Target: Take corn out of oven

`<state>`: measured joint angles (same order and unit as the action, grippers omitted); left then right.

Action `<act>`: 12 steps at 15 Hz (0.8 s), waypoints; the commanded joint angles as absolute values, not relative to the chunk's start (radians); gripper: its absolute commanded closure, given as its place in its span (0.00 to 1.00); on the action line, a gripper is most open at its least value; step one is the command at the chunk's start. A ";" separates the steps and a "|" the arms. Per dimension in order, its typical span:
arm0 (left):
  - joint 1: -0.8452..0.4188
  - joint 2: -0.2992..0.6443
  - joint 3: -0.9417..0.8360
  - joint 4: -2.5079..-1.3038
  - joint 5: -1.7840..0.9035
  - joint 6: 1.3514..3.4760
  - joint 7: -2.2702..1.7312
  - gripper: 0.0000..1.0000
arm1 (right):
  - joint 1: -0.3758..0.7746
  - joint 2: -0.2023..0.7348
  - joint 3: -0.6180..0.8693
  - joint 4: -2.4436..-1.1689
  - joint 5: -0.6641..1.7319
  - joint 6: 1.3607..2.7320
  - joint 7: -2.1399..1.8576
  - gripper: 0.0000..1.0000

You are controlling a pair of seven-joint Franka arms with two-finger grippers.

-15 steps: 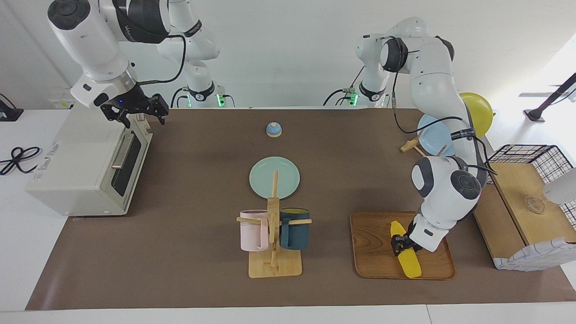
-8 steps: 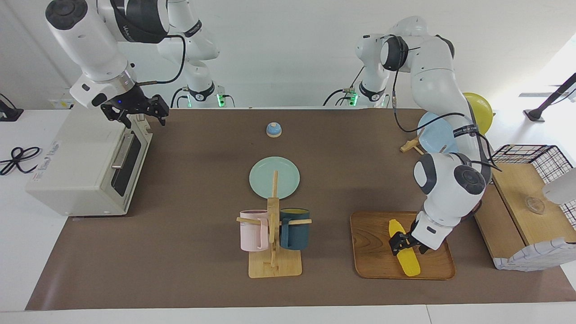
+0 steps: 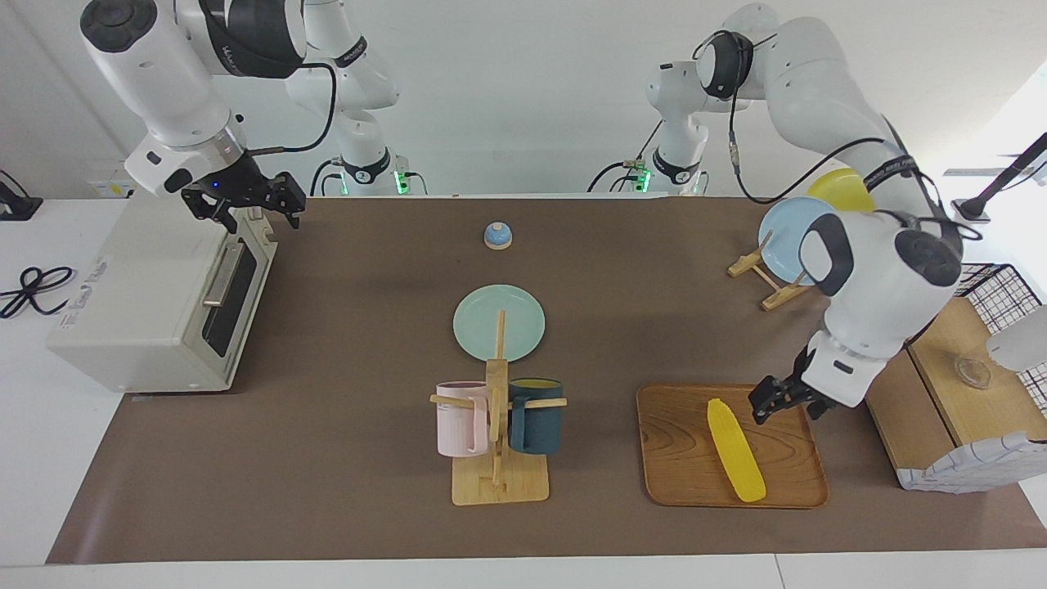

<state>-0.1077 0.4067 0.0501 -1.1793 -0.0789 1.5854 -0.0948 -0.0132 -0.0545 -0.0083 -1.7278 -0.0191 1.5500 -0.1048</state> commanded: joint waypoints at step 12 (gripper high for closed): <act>-0.095 -0.069 0.060 -1.606 -0.044 1.437 -0.097 0.00 | -0.020 -0.063 -0.009 -1.732 0.003 1.559 -0.094 0.00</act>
